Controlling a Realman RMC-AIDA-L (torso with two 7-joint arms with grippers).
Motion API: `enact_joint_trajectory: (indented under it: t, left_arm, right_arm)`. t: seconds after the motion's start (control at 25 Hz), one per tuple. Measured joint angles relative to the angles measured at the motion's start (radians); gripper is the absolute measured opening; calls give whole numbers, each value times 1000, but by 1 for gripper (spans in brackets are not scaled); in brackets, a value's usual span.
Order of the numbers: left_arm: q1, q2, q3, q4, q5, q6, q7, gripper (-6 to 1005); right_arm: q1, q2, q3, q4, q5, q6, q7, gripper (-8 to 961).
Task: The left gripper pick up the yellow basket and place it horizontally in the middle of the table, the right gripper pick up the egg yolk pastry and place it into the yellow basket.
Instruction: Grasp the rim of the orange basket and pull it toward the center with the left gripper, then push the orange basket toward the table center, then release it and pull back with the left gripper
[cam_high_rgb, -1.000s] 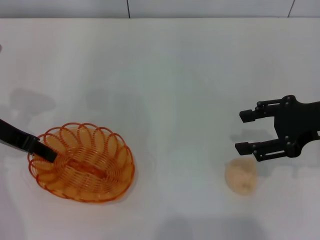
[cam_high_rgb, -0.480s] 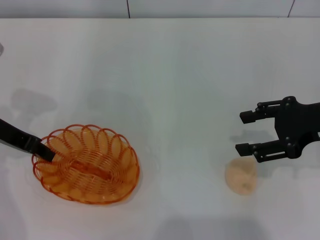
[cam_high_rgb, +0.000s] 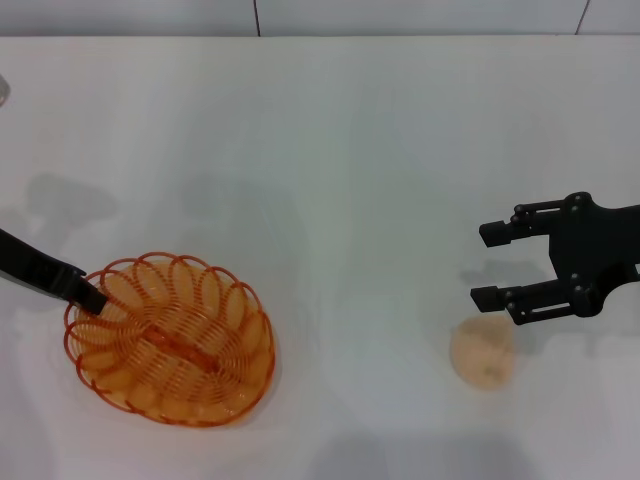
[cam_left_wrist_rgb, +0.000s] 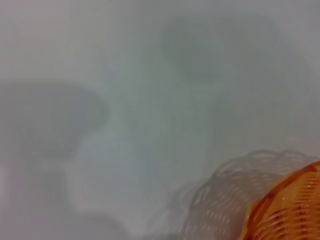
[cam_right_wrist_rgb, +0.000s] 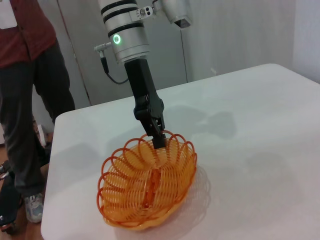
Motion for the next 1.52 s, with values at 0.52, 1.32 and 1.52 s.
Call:
enact_joint_trajectory:
  t: [0.52, 1.32, 1.52]
  left_arm:
    - [-1, 7, -9, 7, -43, 11, 0, 83]
    - [-30, 10, -74, 13, -148, -53, -189, 76]
    - [-43, 14, -74, 11, -148, -75, -280, 76]
  right_arm:
    - [0, 0, 0, 0, 0, 0, 0, 738]
    - [0, 0, 8, 3, 10, 2, -5, 738]
    - [4, 0, 8, 3, 13, 2, -7, 738]
